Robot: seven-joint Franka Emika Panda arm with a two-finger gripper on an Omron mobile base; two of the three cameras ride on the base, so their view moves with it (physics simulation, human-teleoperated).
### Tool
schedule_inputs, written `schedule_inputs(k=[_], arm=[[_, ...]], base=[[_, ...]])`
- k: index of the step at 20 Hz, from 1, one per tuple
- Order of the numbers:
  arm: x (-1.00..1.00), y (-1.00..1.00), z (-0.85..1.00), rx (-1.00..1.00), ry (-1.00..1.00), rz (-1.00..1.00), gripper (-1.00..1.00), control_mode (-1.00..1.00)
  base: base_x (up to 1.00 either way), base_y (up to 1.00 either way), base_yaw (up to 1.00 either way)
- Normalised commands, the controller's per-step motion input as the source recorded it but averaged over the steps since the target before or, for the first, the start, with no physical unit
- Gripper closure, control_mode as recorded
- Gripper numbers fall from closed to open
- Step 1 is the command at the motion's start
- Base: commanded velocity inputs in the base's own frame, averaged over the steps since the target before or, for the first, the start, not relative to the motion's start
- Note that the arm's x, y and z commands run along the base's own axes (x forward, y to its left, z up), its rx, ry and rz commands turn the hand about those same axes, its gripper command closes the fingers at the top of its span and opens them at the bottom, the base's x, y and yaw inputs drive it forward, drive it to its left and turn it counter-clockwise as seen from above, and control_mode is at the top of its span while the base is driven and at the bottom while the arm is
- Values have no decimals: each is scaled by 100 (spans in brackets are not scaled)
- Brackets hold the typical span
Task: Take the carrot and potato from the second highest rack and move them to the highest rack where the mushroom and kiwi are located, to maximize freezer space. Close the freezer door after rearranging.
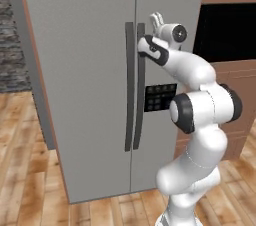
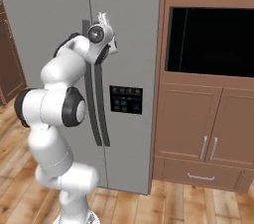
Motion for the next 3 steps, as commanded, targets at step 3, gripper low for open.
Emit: schedule_inputs(k=[3], arm=[[0,8,1,0,0,-27,-100,-100]], base=[[0,0,0]])
